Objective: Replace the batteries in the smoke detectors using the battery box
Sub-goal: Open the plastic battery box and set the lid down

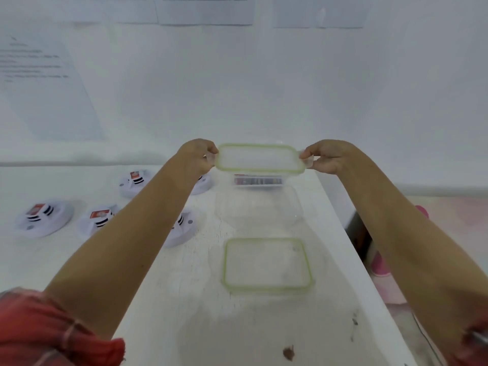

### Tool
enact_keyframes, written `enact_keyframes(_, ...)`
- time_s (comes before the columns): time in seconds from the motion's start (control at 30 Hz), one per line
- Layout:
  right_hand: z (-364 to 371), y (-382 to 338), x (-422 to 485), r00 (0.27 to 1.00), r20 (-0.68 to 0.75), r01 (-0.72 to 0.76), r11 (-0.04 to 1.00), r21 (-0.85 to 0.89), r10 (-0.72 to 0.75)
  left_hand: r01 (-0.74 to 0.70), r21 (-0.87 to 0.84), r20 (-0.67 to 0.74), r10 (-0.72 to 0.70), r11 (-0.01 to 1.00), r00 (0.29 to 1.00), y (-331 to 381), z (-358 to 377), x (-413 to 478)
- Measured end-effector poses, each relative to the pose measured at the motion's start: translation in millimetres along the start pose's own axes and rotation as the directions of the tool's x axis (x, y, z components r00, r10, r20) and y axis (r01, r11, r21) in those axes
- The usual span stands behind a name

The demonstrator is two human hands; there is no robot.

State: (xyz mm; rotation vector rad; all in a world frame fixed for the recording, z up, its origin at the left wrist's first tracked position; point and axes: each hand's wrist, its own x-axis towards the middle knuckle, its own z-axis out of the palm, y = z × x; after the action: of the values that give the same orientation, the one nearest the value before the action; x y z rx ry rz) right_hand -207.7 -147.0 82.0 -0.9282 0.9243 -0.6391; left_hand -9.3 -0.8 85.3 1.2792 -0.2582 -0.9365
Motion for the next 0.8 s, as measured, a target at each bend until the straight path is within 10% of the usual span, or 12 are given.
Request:
enact_keyframes(0.37,-18.5,81.1,-85.2,0.996,-0.069,0.023,0.942,-0.334,-0.048,-0.031,0.5,0.13,-0.04,0.866,0.991,-69.2,-54.7,-46.6)
enact_keyframes(0.8,-38.6,144.4,-89.0,0.953,-0.288,-0.077,0.844,-0.531,-0.094,-0.01,0.661,0.02,-0.005,0.75,1.0,-131.1,-68.3,-64.7)
